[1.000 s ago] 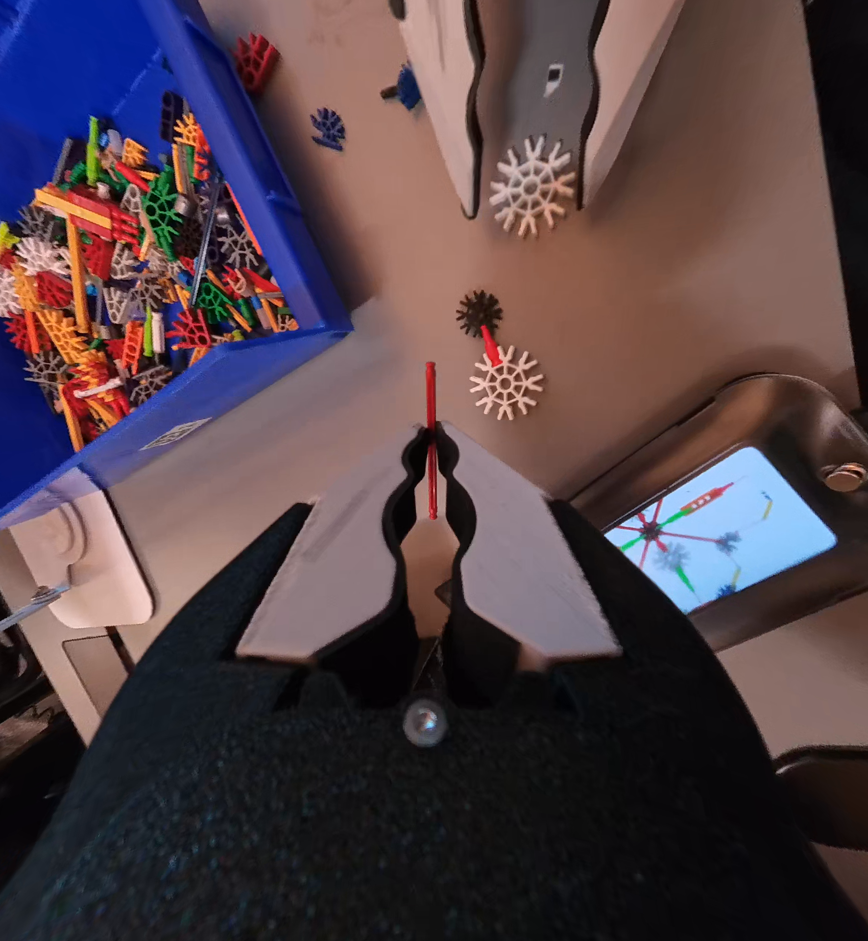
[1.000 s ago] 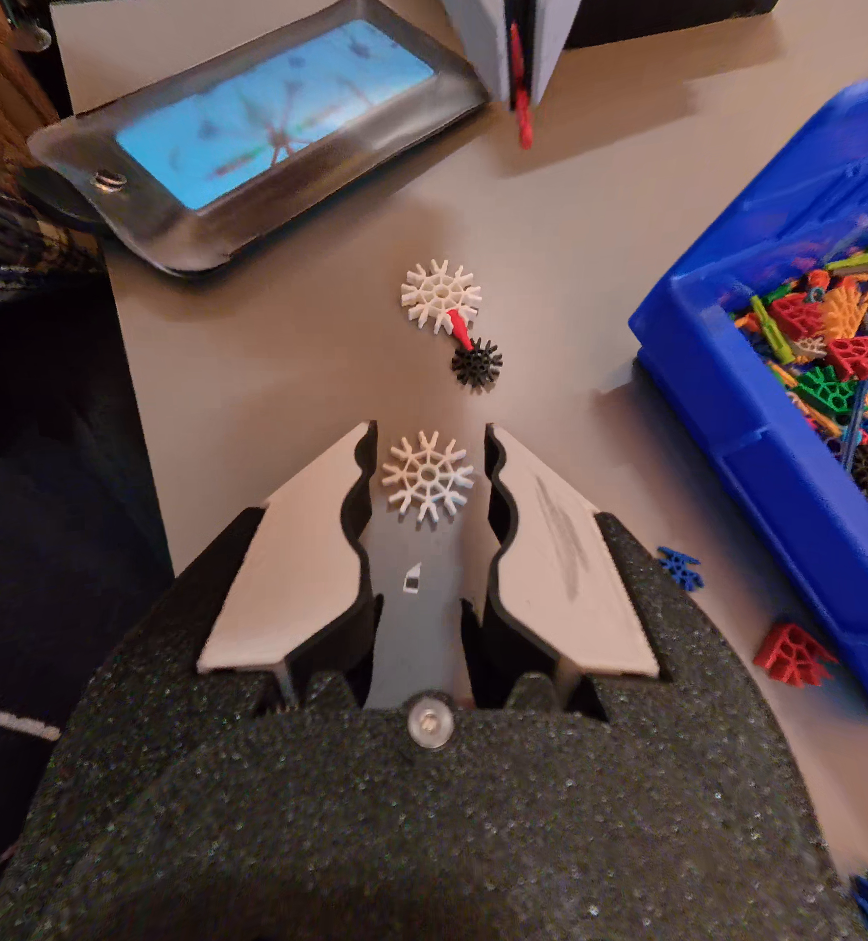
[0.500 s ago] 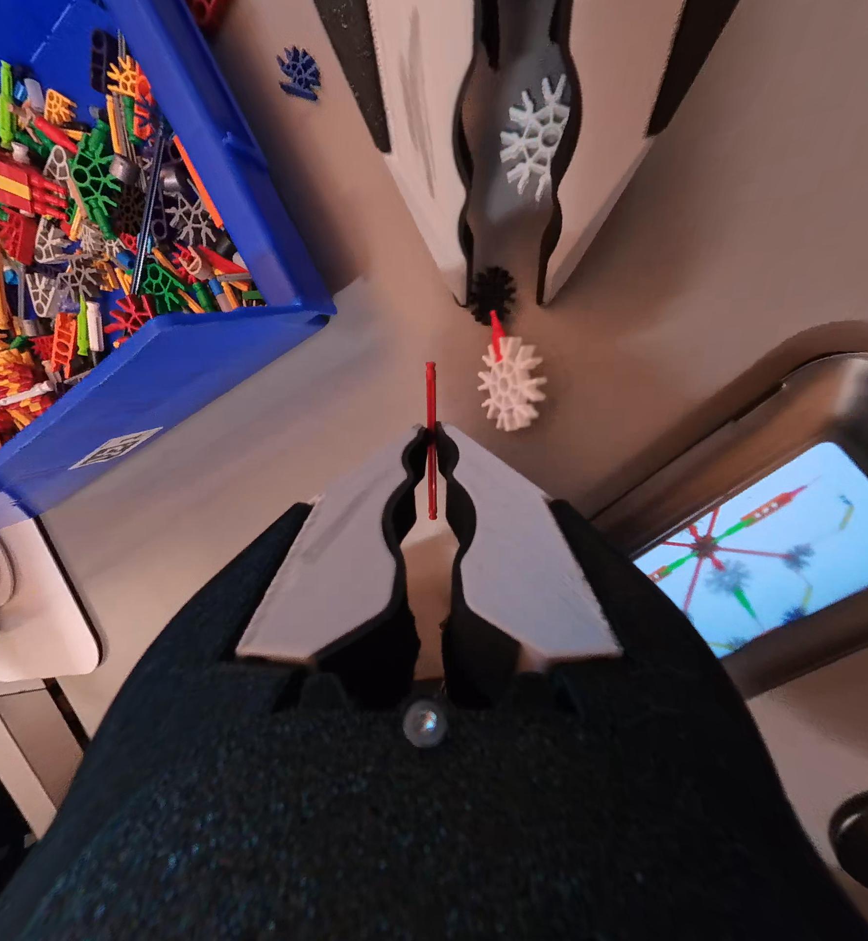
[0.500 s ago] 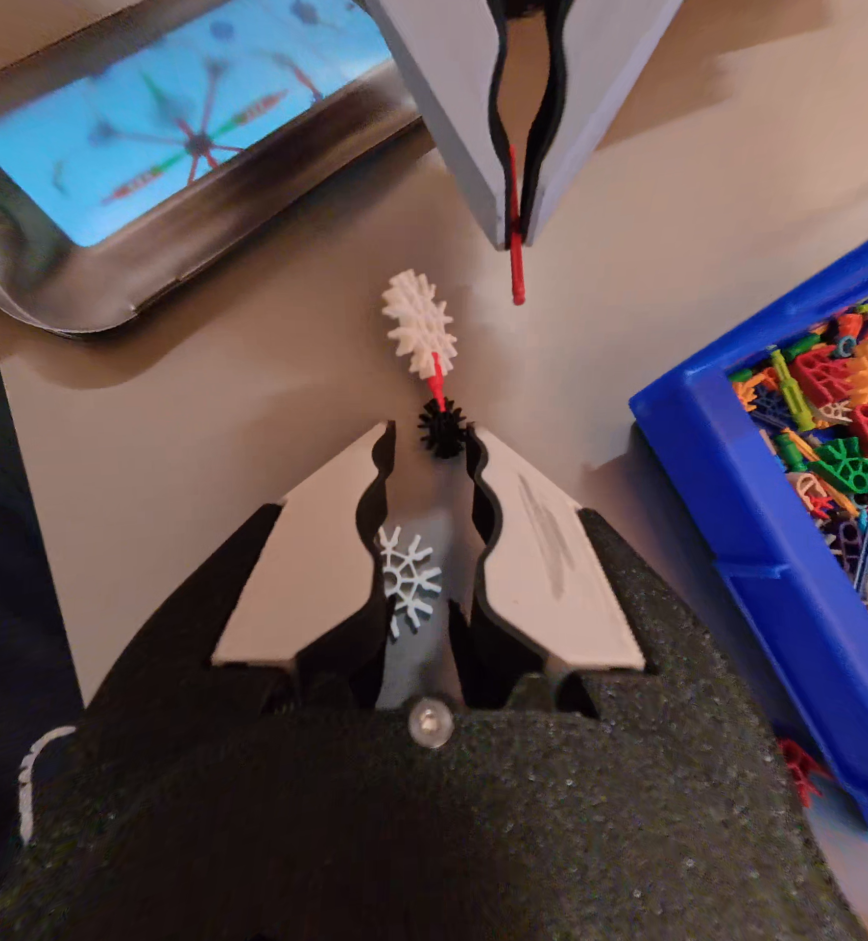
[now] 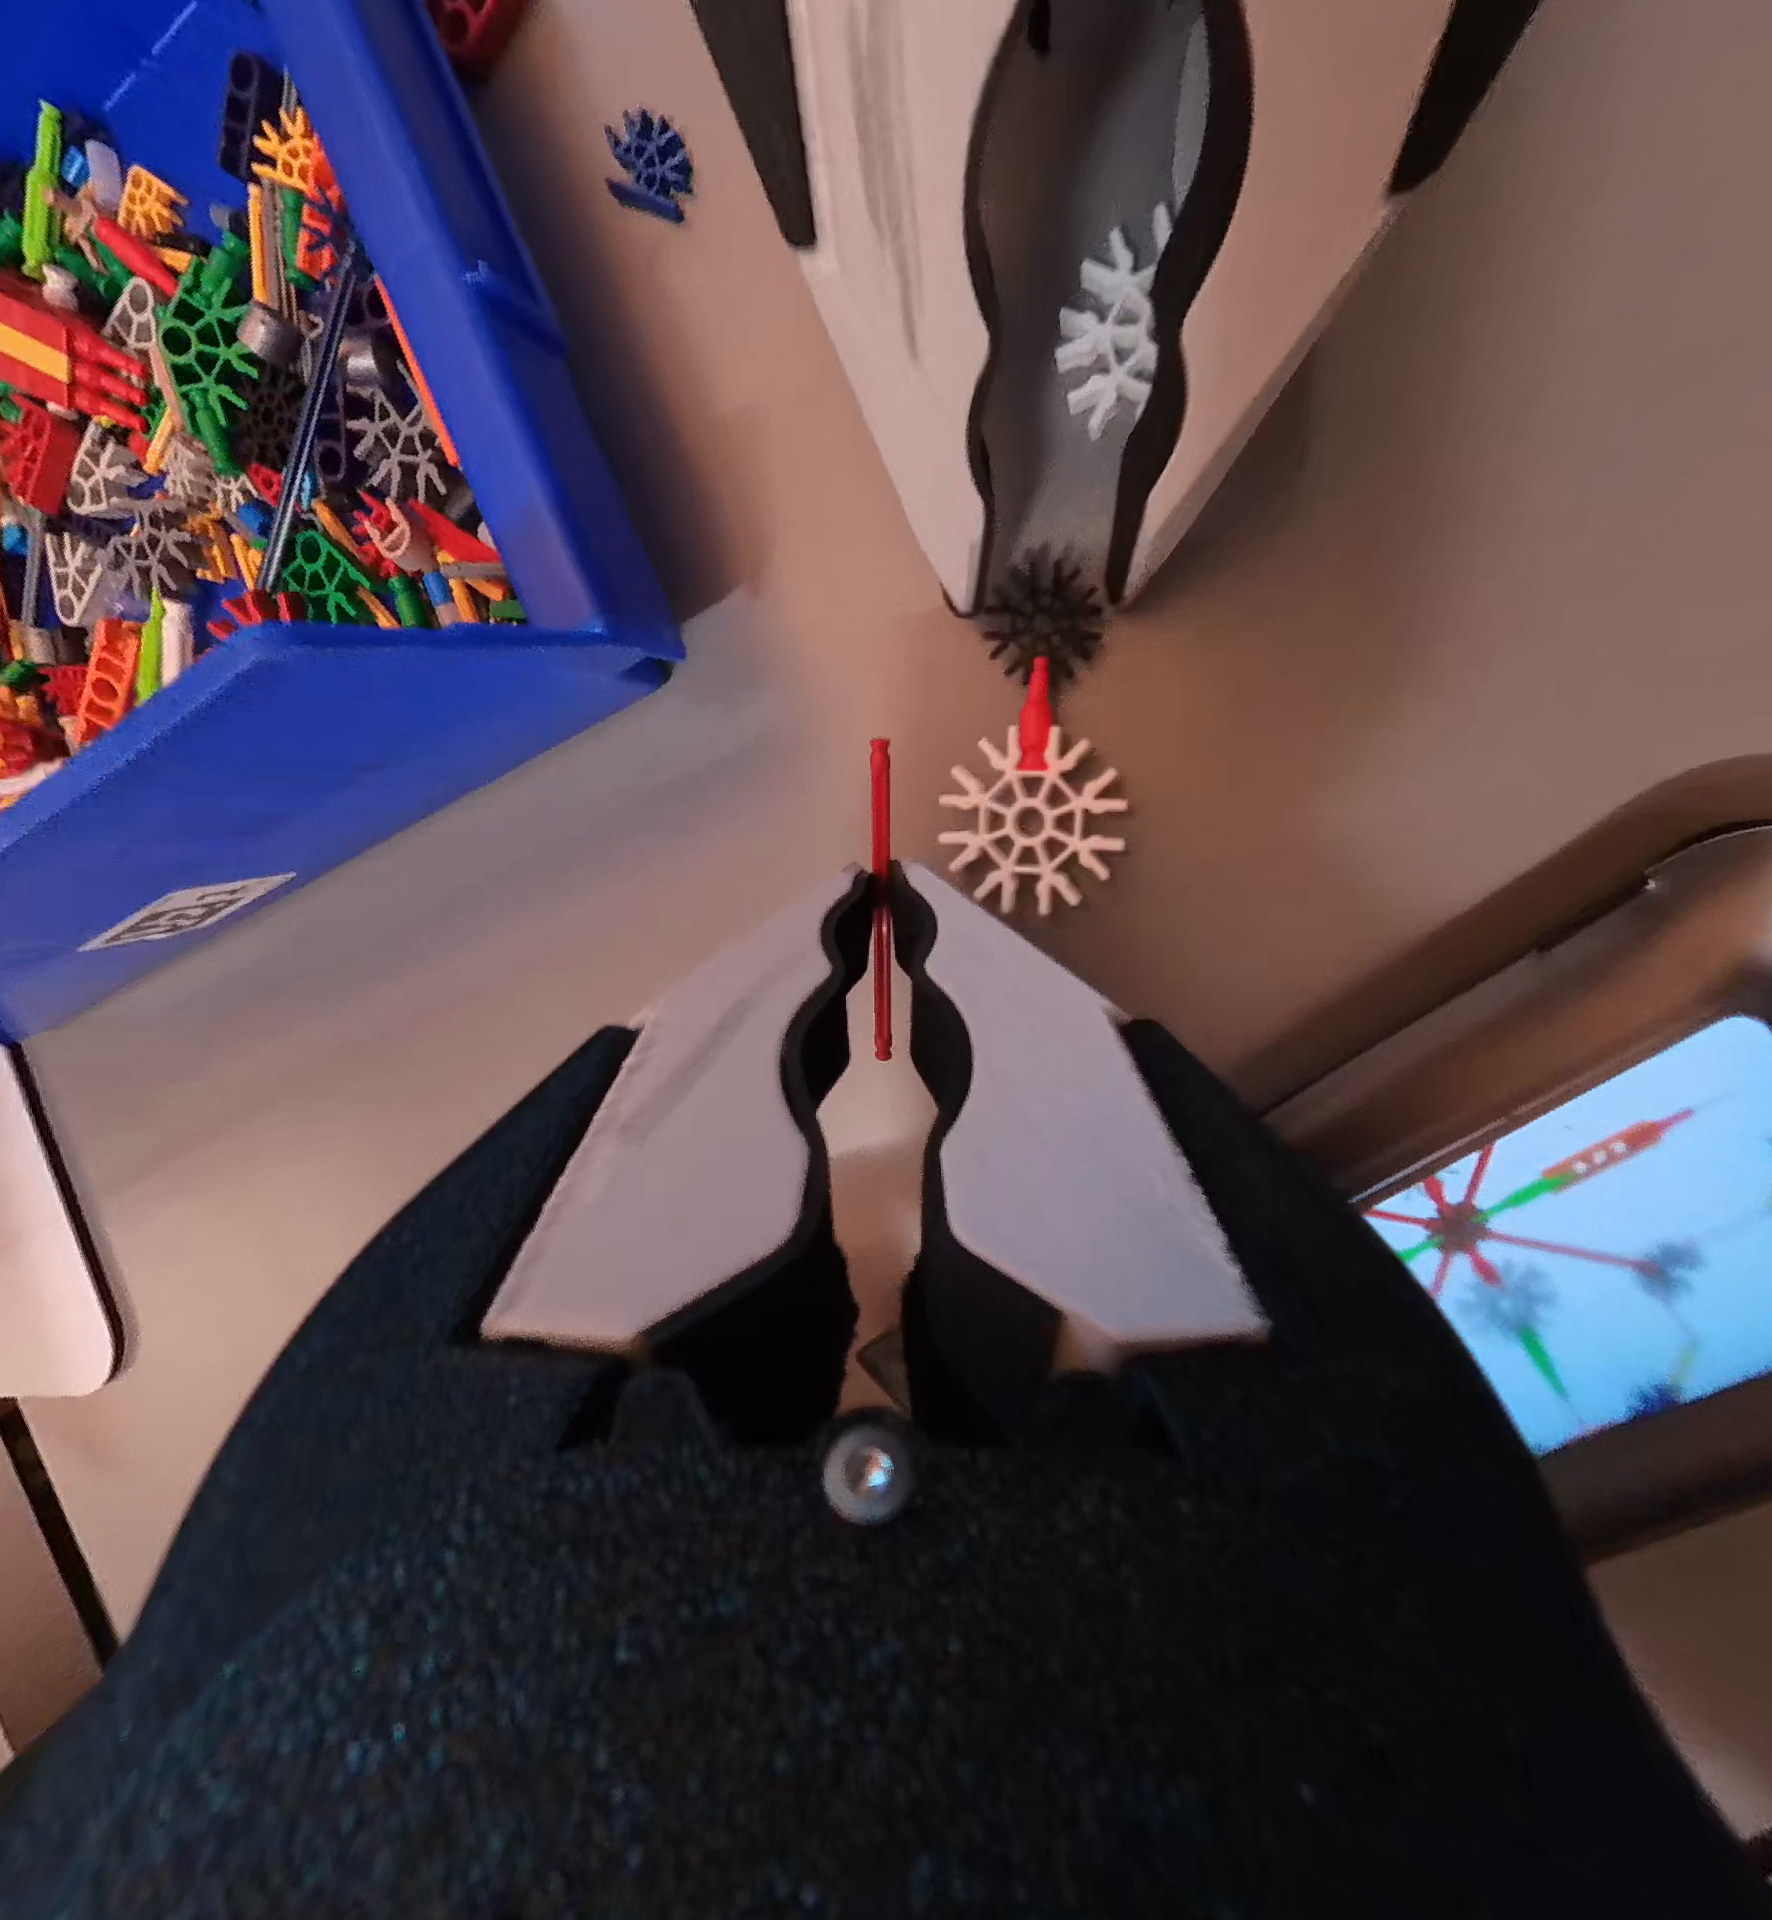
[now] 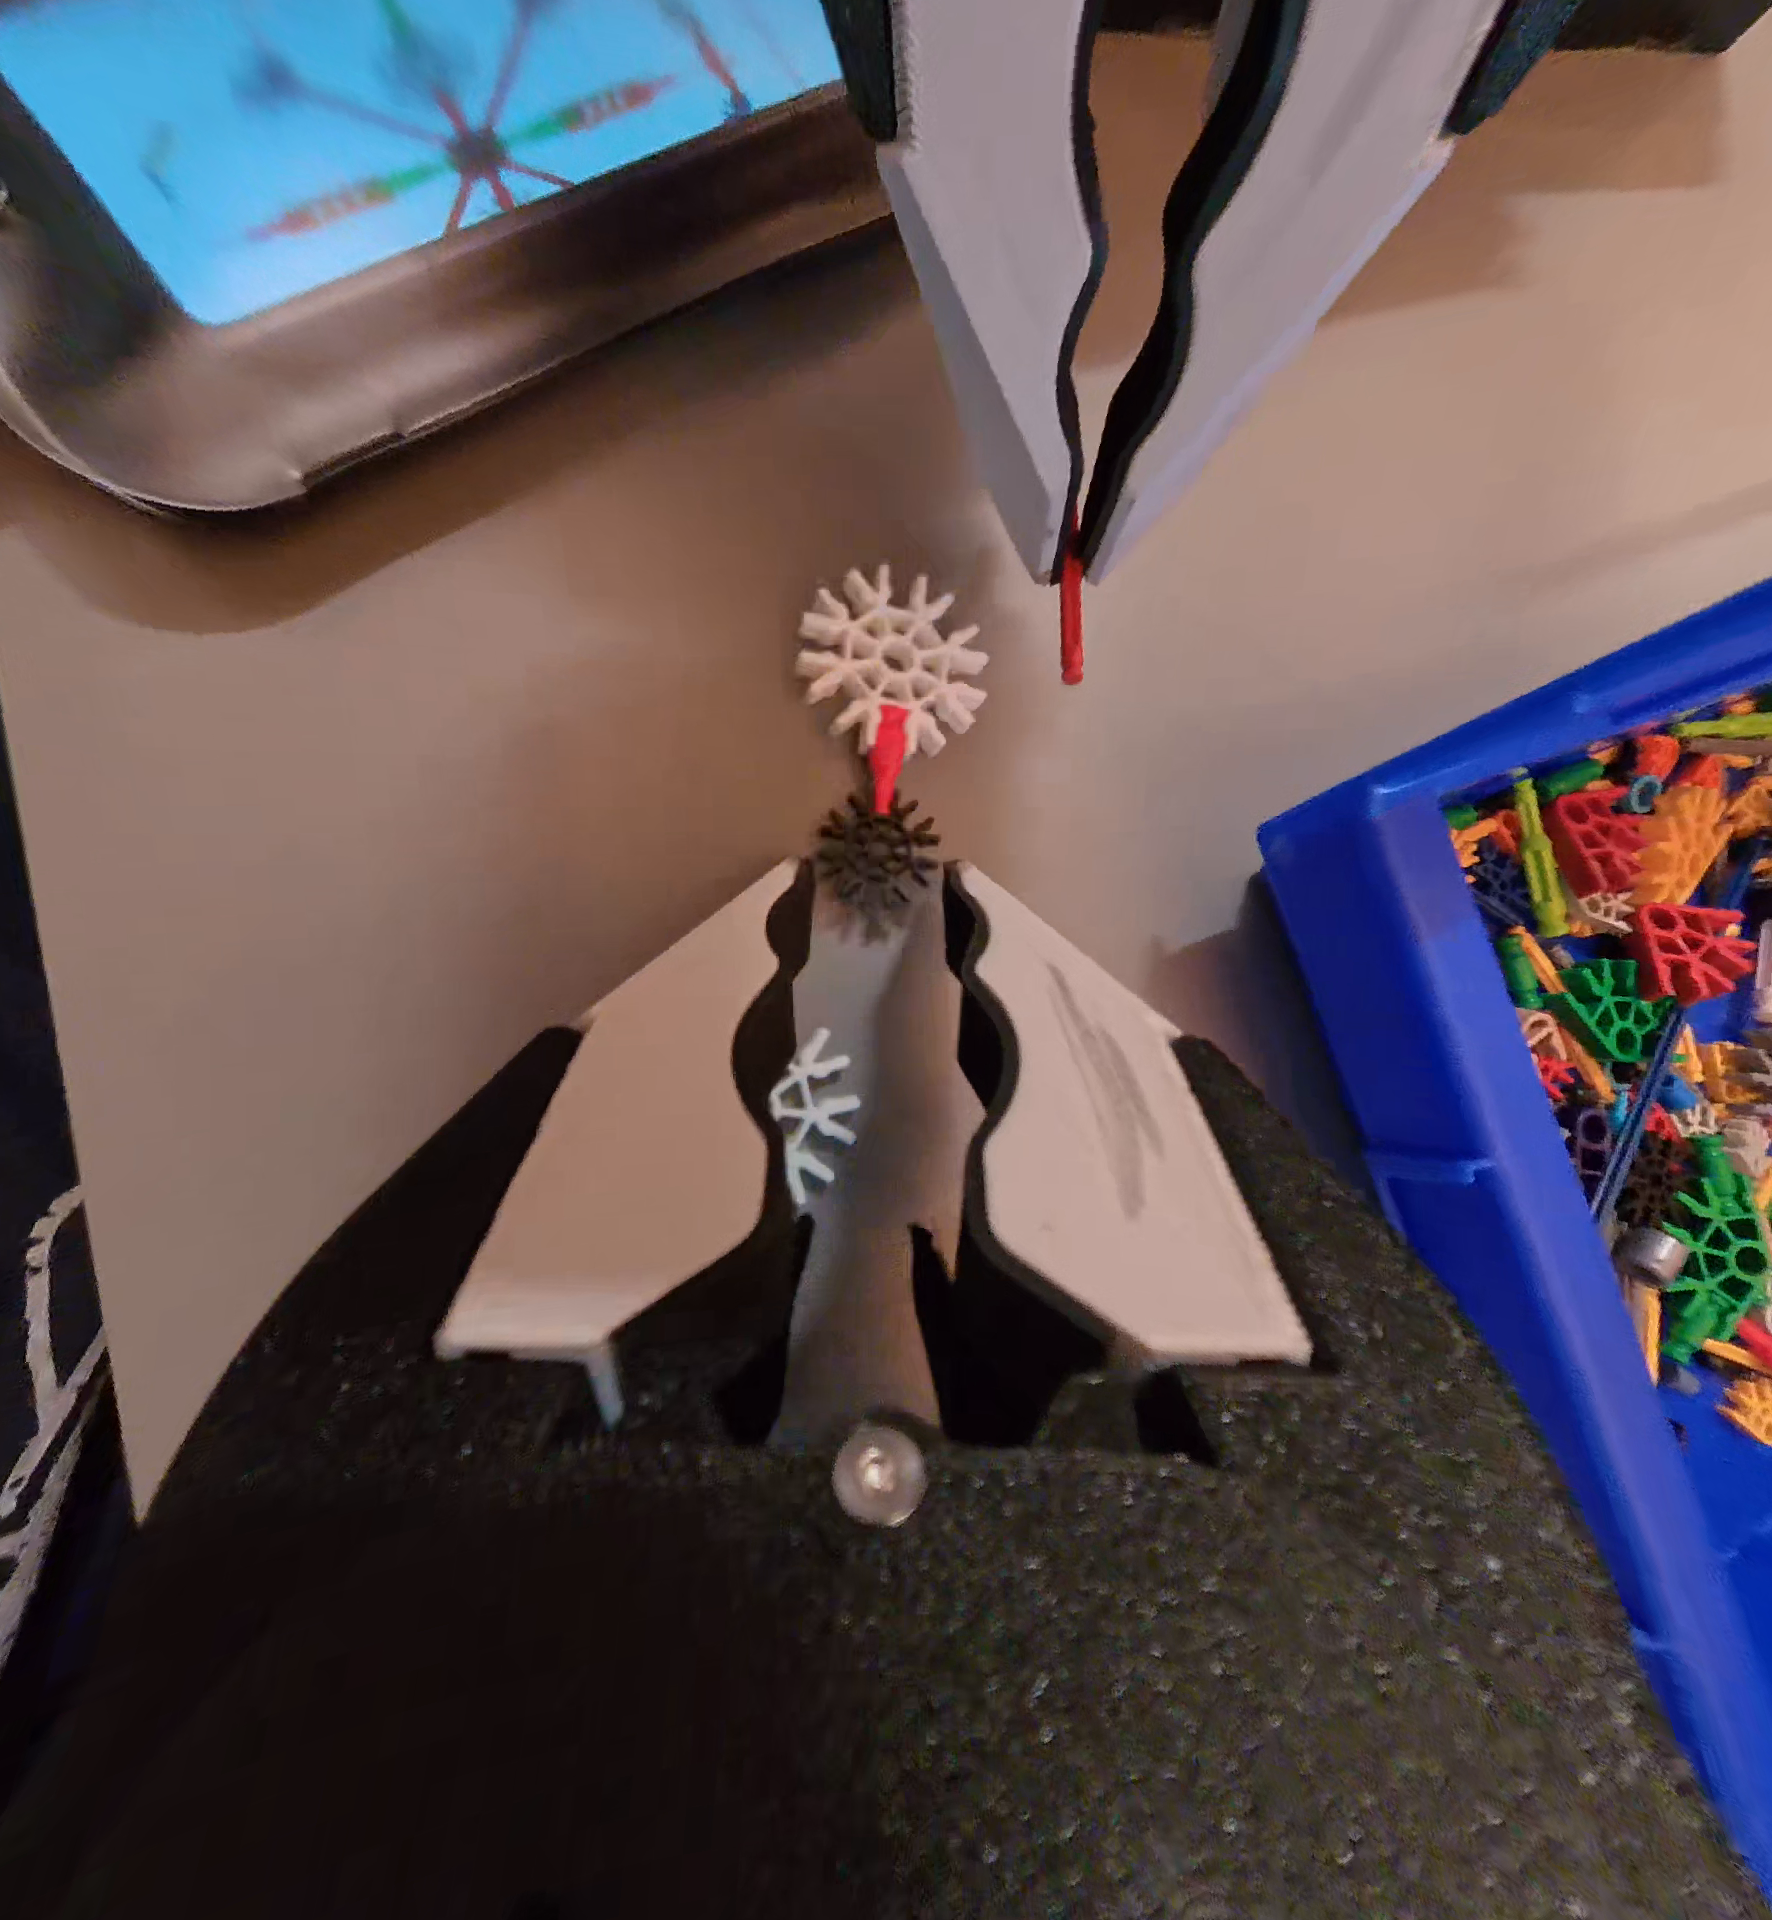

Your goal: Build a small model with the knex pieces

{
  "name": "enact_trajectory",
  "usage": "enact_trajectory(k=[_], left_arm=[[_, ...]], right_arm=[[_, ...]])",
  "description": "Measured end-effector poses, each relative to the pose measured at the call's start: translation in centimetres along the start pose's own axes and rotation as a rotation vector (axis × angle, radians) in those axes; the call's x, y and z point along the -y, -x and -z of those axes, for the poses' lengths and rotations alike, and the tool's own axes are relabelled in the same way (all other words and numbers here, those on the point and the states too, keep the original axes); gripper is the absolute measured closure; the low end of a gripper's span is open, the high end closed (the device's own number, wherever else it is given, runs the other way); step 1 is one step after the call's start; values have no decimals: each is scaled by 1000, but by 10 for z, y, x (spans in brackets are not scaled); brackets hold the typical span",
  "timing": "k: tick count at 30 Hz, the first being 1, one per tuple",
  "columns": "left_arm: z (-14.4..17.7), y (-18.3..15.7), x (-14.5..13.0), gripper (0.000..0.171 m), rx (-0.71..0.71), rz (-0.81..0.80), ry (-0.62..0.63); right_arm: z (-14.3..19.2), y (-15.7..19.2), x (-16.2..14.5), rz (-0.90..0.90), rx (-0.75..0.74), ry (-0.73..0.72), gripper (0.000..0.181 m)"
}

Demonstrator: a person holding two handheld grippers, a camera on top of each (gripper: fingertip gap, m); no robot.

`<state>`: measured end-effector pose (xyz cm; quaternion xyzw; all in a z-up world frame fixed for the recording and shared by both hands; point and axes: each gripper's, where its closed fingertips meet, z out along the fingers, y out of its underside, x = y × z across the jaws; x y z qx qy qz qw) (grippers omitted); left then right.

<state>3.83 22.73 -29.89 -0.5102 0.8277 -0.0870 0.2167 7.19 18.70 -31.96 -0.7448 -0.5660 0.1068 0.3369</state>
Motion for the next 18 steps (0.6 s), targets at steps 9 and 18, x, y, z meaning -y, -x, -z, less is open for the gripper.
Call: enact_trajectory(k=[9,18], left_arm=[[7,9,-1,170,35,72,-25],[6,5,0,170,21,71,-21]], right_arm=[[-6,26,41,-23,104,-75,128],[-7,57,29,79,324,-49,137]])
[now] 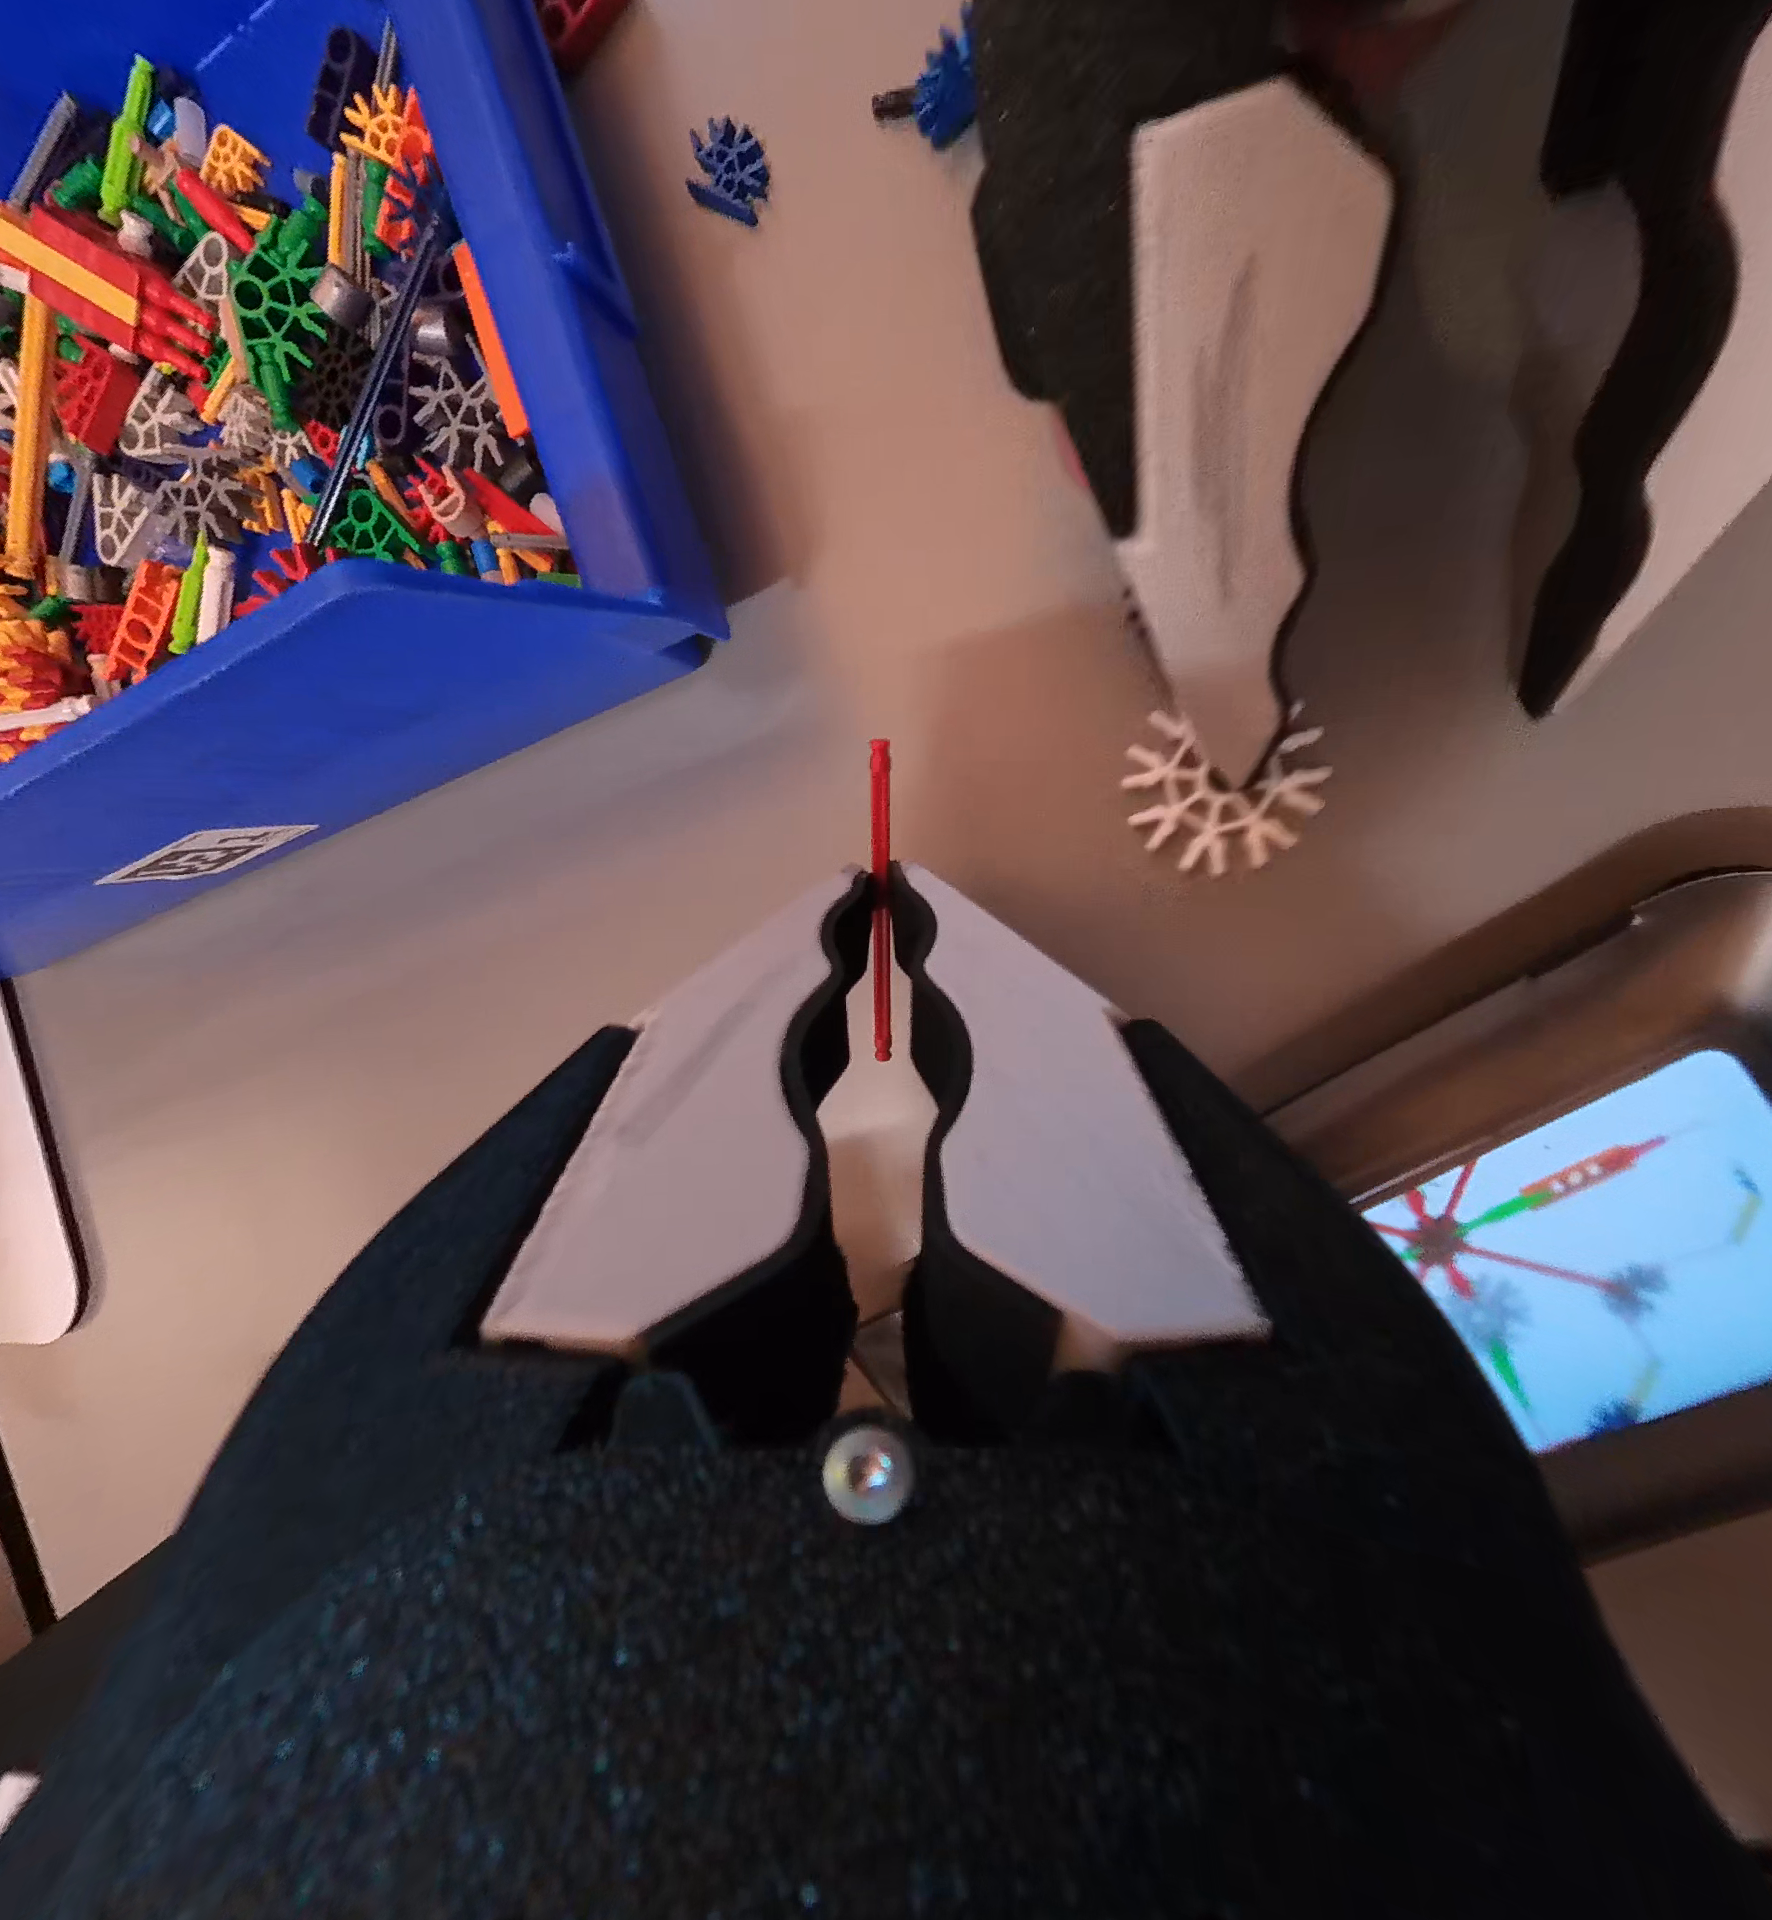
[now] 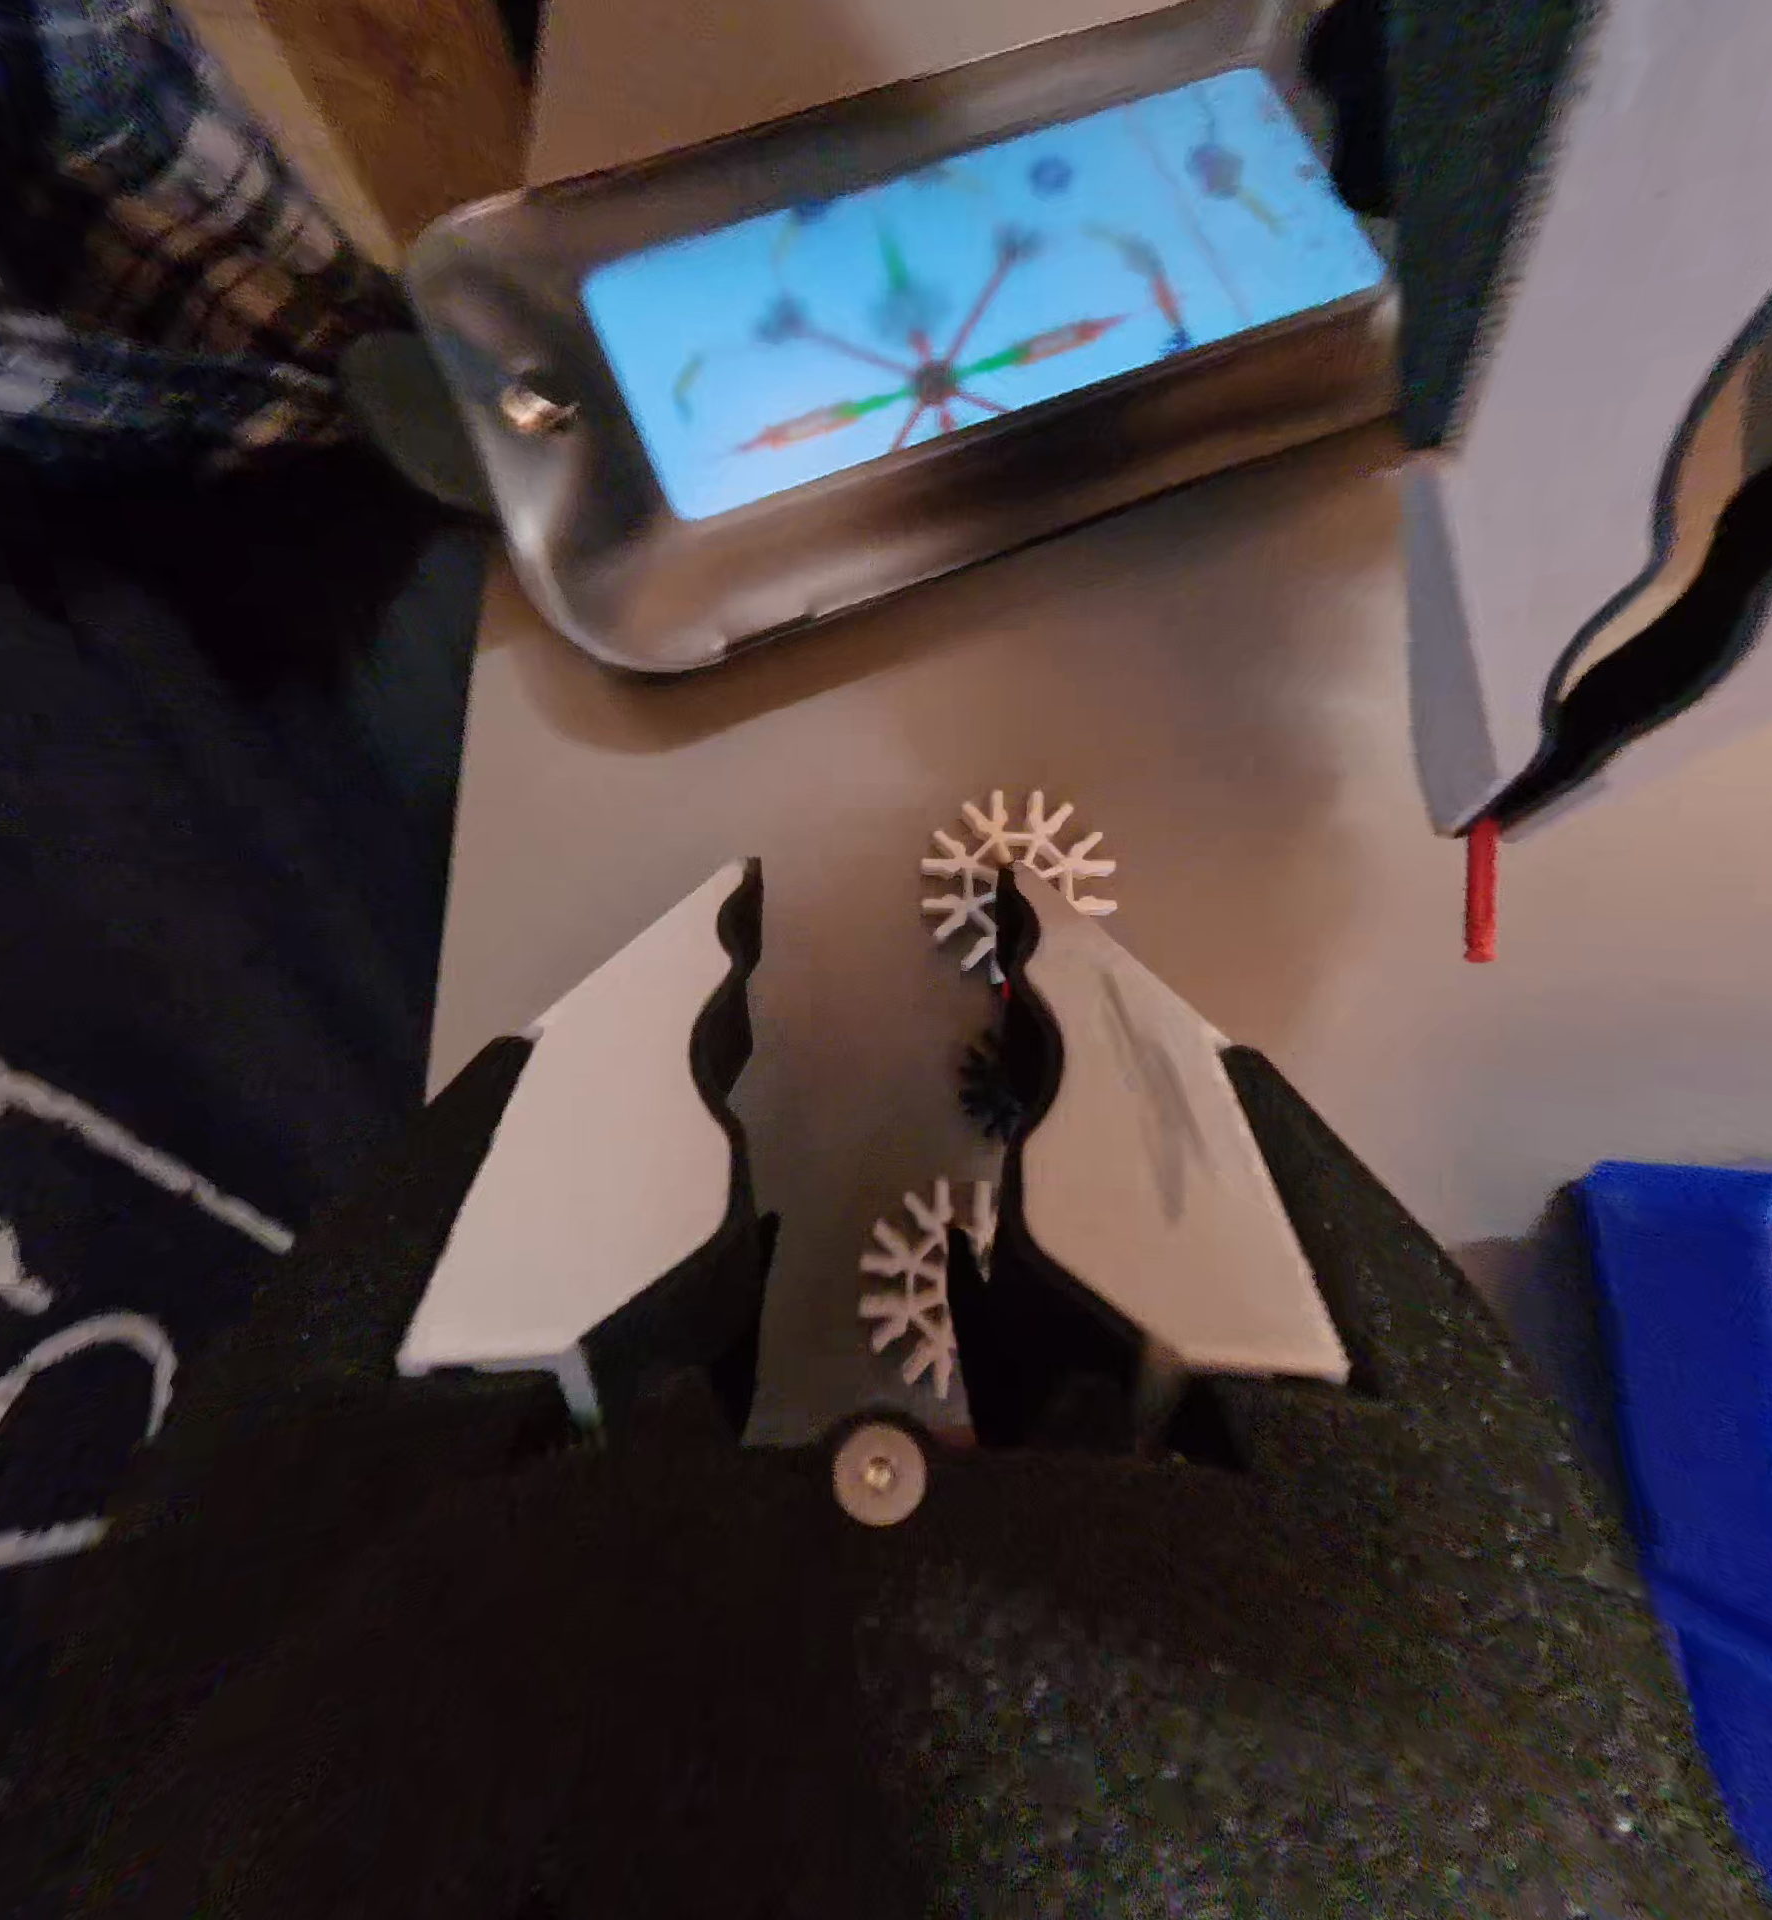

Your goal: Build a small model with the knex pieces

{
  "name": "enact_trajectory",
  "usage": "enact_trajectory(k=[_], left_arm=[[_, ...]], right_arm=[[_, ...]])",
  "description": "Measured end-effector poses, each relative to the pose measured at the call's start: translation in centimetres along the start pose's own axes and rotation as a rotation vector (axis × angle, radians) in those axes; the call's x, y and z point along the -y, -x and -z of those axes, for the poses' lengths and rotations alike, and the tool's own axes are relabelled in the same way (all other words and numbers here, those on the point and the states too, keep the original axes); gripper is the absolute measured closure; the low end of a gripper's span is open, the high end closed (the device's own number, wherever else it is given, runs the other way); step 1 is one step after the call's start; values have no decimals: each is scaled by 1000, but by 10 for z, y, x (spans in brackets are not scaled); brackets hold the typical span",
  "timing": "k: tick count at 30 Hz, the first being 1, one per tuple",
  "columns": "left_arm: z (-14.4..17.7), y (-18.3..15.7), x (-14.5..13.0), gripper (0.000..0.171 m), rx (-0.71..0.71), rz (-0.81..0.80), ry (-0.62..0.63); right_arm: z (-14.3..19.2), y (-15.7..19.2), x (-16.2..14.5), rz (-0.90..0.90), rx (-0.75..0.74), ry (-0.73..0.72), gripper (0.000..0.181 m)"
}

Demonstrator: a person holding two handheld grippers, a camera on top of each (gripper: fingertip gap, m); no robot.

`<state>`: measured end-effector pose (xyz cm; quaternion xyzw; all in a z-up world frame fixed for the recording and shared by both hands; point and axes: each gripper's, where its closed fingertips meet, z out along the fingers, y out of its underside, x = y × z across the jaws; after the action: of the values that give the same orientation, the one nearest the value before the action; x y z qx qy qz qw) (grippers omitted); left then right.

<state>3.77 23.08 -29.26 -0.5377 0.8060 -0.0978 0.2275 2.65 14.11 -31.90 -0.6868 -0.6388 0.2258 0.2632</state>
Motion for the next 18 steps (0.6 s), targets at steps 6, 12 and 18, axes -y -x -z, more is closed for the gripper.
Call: enact_trajectory(k=[6,12,18], left_arm=[[-2,-14,5,170,-67,-52,-9],[-3,-36,14,170,-162,-109,-21],[-11,-44,23,170,-210,-210,8]], right_arm=[[36,-10,-6,-62,-89,-73,134],[51,-14,-29,-158,-170,-81,147],[45,-8,-29,-180,-189,-74,152]])
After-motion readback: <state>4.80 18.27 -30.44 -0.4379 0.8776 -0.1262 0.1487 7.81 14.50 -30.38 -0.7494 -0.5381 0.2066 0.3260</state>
